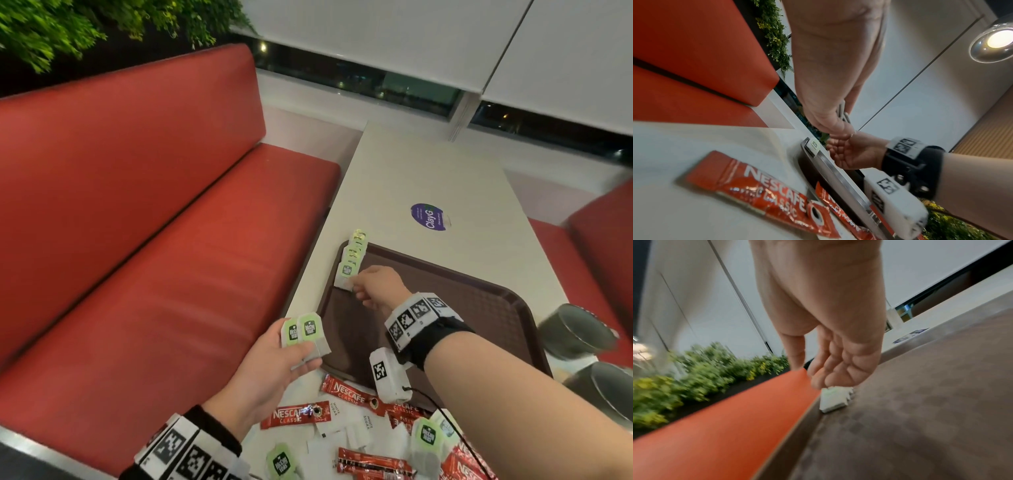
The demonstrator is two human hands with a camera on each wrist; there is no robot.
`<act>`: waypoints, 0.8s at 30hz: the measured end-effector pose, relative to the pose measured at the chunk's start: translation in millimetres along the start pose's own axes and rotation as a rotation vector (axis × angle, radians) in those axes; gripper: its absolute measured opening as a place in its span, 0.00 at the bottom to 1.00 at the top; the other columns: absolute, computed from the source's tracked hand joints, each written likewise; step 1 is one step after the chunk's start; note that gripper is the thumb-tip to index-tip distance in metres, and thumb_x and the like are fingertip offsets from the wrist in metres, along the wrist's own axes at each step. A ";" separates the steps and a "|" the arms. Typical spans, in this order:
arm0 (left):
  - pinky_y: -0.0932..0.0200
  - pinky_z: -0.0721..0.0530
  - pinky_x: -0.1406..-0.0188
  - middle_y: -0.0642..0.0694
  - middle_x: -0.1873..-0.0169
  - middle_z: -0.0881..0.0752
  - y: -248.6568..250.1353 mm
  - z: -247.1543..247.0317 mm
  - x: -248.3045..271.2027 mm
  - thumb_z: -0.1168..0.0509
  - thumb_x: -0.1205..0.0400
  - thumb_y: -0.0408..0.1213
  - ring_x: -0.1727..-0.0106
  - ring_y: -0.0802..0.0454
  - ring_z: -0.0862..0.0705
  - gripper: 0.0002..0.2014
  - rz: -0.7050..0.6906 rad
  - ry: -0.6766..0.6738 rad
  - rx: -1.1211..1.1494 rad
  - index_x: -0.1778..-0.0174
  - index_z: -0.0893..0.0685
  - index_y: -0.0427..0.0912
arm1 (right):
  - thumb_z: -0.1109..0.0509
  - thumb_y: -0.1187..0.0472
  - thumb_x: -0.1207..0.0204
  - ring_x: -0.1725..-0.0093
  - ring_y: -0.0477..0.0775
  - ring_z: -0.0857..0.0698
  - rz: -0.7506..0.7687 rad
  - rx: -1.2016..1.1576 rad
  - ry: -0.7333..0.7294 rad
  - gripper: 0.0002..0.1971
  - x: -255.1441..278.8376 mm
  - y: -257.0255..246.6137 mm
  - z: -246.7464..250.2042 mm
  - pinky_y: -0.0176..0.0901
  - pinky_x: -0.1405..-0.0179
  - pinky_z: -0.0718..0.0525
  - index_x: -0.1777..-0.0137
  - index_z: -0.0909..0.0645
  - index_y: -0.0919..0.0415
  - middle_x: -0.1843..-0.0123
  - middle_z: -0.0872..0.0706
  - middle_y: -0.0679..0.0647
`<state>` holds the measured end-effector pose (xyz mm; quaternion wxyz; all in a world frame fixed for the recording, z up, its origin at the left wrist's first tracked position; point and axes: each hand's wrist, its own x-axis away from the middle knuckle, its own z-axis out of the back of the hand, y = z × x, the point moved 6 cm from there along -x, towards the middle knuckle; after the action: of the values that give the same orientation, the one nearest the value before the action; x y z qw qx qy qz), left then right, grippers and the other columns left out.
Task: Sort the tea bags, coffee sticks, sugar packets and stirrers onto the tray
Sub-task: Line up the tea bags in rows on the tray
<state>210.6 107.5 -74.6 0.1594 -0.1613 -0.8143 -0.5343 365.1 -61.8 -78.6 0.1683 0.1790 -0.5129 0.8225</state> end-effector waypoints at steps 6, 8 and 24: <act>0.59 0.13 0.53 0.41 0.45 0.14 2.3 -7.1 -3.9 0.37 0.19 0.23 0.45 0.47 0.14 0.13 -0.008 -0.009 0.003 0.44 0.21 0.43 | 0.25 0.53 0.26 0.66 0.43 0.18 0.219 0.351 -0.577 0.08 84.2 -4.8 -25.1 0.34 0.66 0.22 0.53 0.12 0.56 0.65 0.12 0.46; 0.58 0.12 0.52 0.41 0.44 0.15 1.3 -12.3 -4.0 0.36 0.19 0.24 0.43 0.46 0.15 0.12 -0.006 -0.019 -0.007 0.43 0.21 0.43 | 0.24 0.56 0.27 0.67 0.45 0.20 0.285 0.389 -0.528 0.04 91.2 -2.2 -27.7 0.34 0.66 0.24 0.58 0.13 0.55 0.68 0.15 0.48; 0.51 0.14 0.43 0.34 0.39 0.19 -7.5 -4.0 1.8 0.45 0.17 0.17 0.40 0.41 0.15 0.27 0.084 -0.025 0.054 0.26 0.33 0.47 | 0.28 0.72 0.25 0.70 0.48 0.20 -0.055 -0.027 0.017 0.11 -0.6 23.9 -6.0 0.37 0.73 0.20 0.64 0.24 0.60 0.62 0.16 0.58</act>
<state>206.1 101.2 -78.5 0.1756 -0.1976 -0.8229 -0.5030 353.9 -66.4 -100.0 0.1975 0.1838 -0.5175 0.8121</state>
